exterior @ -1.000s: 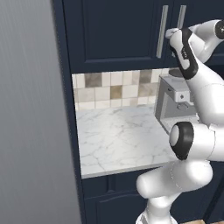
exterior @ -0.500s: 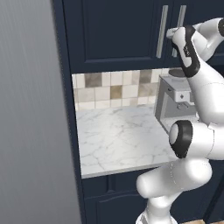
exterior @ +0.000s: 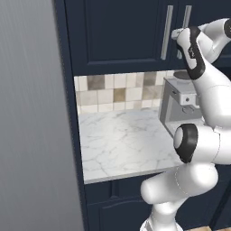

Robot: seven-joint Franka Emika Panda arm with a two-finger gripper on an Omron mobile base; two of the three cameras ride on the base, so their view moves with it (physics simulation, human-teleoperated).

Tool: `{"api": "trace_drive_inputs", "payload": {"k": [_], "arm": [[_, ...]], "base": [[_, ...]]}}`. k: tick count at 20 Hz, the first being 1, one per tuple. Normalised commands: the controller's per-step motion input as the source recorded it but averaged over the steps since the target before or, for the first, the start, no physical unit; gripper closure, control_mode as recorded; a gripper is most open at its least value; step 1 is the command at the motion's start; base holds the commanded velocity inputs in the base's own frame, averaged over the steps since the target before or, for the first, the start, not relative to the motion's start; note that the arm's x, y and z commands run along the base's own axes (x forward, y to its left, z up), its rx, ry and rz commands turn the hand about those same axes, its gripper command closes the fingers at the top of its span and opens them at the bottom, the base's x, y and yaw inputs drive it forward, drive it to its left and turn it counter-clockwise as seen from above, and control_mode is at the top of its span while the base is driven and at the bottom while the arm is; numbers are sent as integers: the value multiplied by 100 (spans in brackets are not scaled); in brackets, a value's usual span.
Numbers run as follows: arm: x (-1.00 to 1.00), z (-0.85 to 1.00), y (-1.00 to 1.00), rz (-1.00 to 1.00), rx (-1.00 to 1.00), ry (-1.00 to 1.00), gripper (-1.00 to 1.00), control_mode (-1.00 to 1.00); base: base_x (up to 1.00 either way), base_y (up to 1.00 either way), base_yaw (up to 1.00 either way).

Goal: Move the shaker and mustard from the cabinet to the dining counter.

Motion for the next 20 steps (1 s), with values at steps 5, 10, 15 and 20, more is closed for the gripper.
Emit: {"api": "trace_drive_inputs", "payload": {"k": [5,10,15,20], "arm": [[49,-50,58,0,0,2,100,-100],[40,-36,24,4,0,8,100,-100],[17,-27,7,9,-2,12,100,-100],[0,-16,1,12,0,0,100,-100]], "base": [[0,0,0],[0,0,0],[0,0,0],[0,0,0]]}}
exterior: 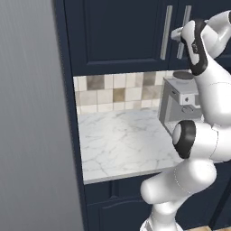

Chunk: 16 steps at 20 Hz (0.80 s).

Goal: Move the shaker and mustard from the cabinet to the dining counter.

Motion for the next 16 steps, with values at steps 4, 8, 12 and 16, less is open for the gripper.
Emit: {"api": "trace_drive_inputs", "payload": {"k": [4,8,12,16], "arm": [[-19,-2,0,10,0,-15,100,-100],[-39,0,20,8,0,-26,100,-100],[-57,0,9,5,-3,-15,100,-100],[-51,1,0,7,-10,-1,100,-100]], "base": [[0,0,0],[0,0,0],[0,0,0],[0,0,0]]}}
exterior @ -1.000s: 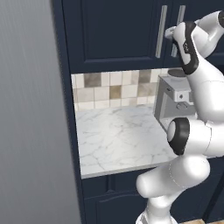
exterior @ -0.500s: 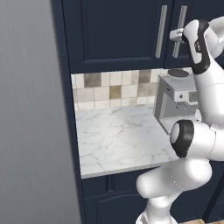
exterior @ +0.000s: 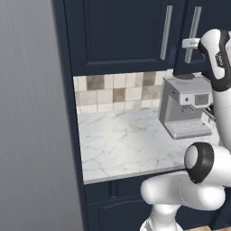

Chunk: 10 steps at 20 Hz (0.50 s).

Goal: Move the shaker and mustard from the cabinet to the dining counter.

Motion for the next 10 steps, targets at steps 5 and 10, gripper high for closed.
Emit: {"api": "trace_drive_inputs", "payload": {"k": [5,10], "arm": [[-68,0,-14,9,-14,1,100,-100],[-60,0,-41,9,-12,6,100,-100]], "base": [[0,0,0],[0,0,0]]}}
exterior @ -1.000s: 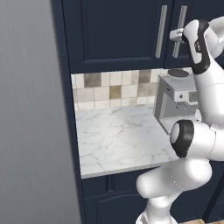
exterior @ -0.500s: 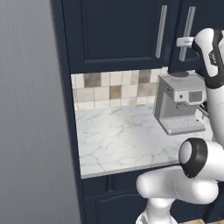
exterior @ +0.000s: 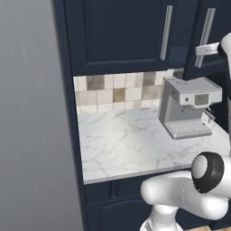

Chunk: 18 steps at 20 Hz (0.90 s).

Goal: Move the shaker and mustard from the cabinet to the dining counter.

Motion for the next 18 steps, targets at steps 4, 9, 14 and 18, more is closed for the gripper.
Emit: {"api": "trace_drive_inputs", "payload": {"k": [4,9,14,18], "arm": [[-65,0,-54,2,-8,8,100,-100],[-77,0,-69,0,-3,5,100,-100],[-73,-10,-71,0,0,0,100,-100],[-38,-17,-47,0,0,0,100,-100]], "base": [[0,0,0],[0,0,0],[0,0,0],[0,0,0]]}}
